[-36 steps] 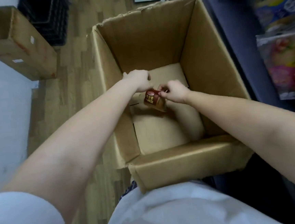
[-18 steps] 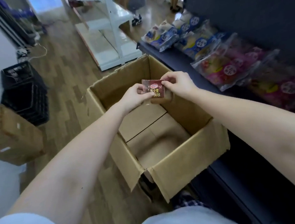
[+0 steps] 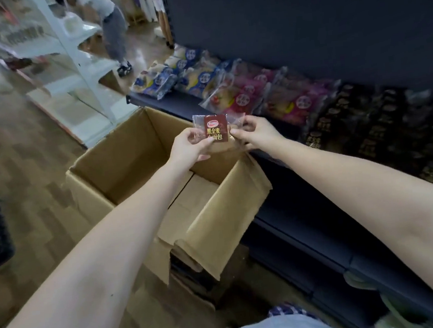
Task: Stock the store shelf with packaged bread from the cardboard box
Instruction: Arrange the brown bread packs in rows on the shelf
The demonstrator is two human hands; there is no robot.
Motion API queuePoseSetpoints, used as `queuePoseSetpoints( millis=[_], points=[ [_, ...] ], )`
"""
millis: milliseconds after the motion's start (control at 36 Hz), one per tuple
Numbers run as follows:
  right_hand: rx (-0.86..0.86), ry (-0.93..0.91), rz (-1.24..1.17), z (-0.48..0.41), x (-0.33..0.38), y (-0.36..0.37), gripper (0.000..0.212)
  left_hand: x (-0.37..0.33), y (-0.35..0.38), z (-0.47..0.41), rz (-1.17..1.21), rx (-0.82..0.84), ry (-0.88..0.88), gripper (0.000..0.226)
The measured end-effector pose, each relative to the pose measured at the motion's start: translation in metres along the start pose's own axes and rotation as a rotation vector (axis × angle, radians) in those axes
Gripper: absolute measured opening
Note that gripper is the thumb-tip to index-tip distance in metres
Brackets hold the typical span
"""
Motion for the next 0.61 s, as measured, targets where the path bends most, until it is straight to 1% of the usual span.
queuePoseSetpoints(
  millis=[28,111,194,222,306,361,417,444,472,500,556,611],
  points=[
    [-0.023,0.004,-0.012,0.005,-0.003,-0.008,0.008,-0.002,0.009,0.001,0.001,0.017,0.005,0.023],
    [-0.108,0.003,0.018,0.018,-0.009,-0.036,0.016,-0.009,0.038,0.002,0.011,0.054,0.018,0.022],
    [-0.183,0.014,0.022,0.030,-0.012,-0.069,0.011,-0.022,0.069,0.004,0.056,0.080,0.047,0.023],
    [-0.204,0.014,0.006,0.034,-0.014,-0.080,0.013,-0.026,0.081,0.004,0.060,0.094,0.055,0.023],
    [-0.275,-0.006,0.078,0.050,-0.022,-0.116,0.015,-0.034,0.119,0.010,0.091,0.142,0.041,0.027],
    [-0.313,-0.011,0.090,0.065,-0.026,-0.142,0.019,-0.036,0.145,0.011,0.084,0.202,0.005,0.038],
    [-0.371,-0.015,0.063,0.084,-0.032,-0.169,0.026,-0.038,0.171,0.015,0.010,0.262,-0.005,0.061],
    [-0.408,-0.009,0.046,0.095,-0.036,-0.183,0.027,-0.039,0.183,0.015,-0.050,0.279,0.015,0.075],
    [-0.447,0.005,0.037,0.106,-0.042,-0.197,0.025,-0.041,0.197,0.019,-0.122,0.297,0.049,0.083],
    [-0.490,0.020,0.045,0.116,-0.049,-0.211,0.022,-0.044,0.211,0.024,-0.177,0.307,0.093,0.082],
    [-0.574,0.044,0.094,0.137,-0.063,-0.239,0.013,-0.046,0.240,0.037,-0.233,0.325,0.177,0.062],
    [-0.657,0.068,0.159,0.158,-0.077,-0.266,0.012,-0.049,0.268,0.049,-0.328,0.354,0.282,0.049]
  ],
)
Point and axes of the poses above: each hand's wrist, its own z-axis away from the middle knuckle, its own y-axis out of the palm, x = y × z, the point moved 3 cm from there along -z, towards the middle knuckle, and after that the axes turned 8 degrees about z, right-handed, at the moved point
